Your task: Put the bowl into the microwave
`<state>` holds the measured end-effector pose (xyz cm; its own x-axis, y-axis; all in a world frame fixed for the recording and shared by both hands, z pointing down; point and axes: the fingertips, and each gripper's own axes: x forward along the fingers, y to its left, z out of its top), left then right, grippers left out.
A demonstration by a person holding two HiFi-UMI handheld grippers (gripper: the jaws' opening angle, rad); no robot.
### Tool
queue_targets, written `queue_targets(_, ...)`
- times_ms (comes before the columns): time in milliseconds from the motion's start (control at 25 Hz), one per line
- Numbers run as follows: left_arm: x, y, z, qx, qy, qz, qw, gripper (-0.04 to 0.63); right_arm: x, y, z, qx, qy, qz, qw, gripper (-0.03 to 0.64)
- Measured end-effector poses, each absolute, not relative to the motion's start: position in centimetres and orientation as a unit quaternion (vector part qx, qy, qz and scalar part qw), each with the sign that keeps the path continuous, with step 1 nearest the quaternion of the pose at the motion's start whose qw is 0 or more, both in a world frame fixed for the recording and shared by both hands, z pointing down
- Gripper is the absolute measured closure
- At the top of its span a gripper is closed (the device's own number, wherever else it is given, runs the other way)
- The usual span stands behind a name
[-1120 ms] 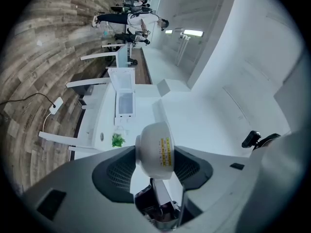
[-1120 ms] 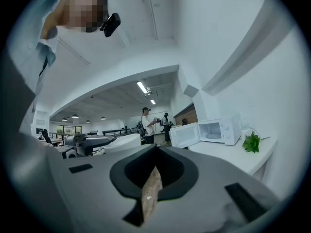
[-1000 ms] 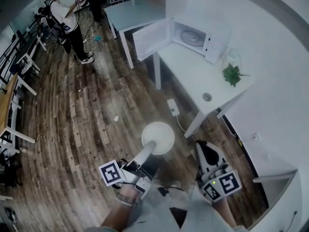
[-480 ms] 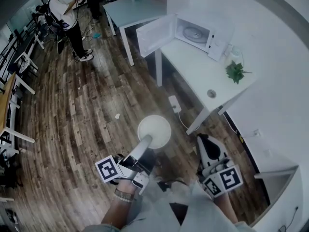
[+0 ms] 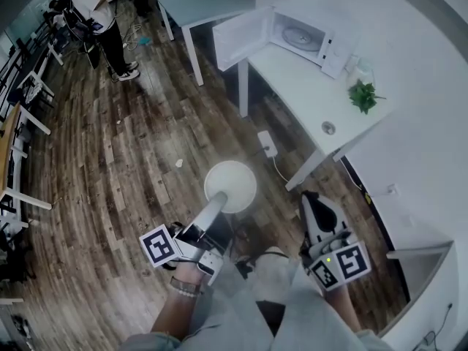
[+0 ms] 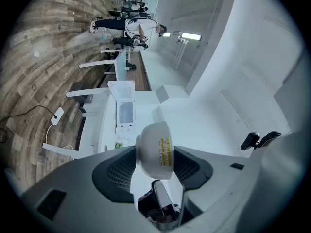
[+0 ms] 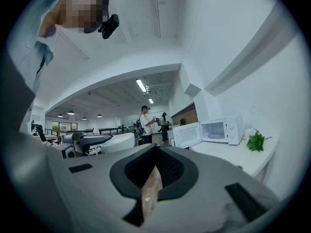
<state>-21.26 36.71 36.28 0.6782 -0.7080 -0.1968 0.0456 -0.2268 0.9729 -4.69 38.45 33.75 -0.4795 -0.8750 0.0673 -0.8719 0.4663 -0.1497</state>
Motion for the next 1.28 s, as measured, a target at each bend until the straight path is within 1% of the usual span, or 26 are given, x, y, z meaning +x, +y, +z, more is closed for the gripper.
queue_targets(280,-22.0,35.8,36.7,0.704,-0.239,-0.336,0.578,0.376,-4.7,37.4,34.6,-0.510,0.855,-0.091,0.005,0.615)
queue_targets(480,-21.9,33.7,36.8,0.700,-0.246,-0.342,0.576,0.376,-4.8,34.6,34.9,-0.500,0.861,-0.091,0.006,0.615)
queue_targets(760,-20.8,28.7,36.7,0.701,-0.256,-0.347,0.568,0.376,-4.0,28.5,34.9,-0.484,0.871,-0.090,0.003,0.615)
queue_targets(1280,-17.6,15.7,35.6,0.695,-0.278,-0.374,0.549,0.376,-0.8,14.3,34.7,-0.447,0.889,-0.097,-0.003,0.615)
